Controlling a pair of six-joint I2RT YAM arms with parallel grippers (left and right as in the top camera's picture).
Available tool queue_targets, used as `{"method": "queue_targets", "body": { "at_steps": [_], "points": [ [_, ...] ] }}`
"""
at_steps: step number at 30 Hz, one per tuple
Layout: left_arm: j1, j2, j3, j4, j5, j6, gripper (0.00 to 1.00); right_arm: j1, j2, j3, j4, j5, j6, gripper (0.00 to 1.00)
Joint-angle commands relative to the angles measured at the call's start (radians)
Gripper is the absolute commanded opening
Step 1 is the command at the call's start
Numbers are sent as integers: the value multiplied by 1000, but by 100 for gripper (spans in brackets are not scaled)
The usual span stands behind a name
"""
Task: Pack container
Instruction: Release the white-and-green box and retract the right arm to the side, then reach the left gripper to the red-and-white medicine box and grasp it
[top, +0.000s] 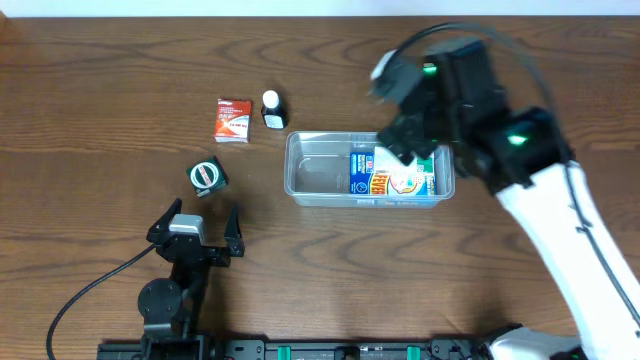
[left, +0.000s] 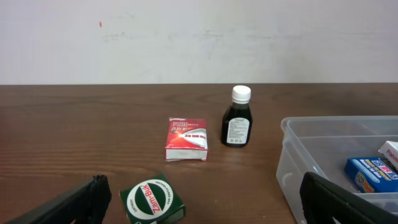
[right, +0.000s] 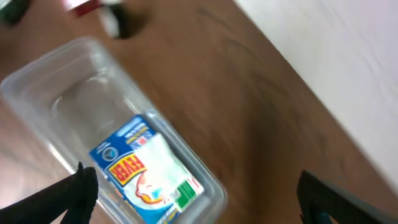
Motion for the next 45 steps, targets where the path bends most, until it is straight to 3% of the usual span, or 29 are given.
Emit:
{"method": "queue_targets", "body": {
  "at_steps": [1,5,8,14,20,25,29,32,39,45],
  "points": [
    [5,-6,-19,-32,6,13,98,-120,-20,7,-6,37,285,99],
    [5,-6,-19,-32,6,13,98,-307,-18,5,-18,26,533,99],
    [5,-6,-19,-32,6,13,98,-430,-7,1,-27,-35,609,99],
    [5,-6,-19,-32,6,13,98,-591,7,1,-95,-64,622,99],
    [5,-6,-19,-32,-2,13,98,-639,7,1,-109,-64,621,99],
    [4,-6,-4,19,84,-116,98,-639,7,1,-109,-64,621,99],
    [5,49,119,-125,44,-115,98,-639,7,1,-109,-64,622,99],
    [5,187,266,-248,-21,-115,98,-639,7,1,-109,-64,622,99],
    [5,717,687,-462,-31,-98,98,-639,7,1,-109,-64,621,99],
    [5,1113,980,-573,-31,23,98,-639,7,1,-109,-64,622,99]
  ]
}}
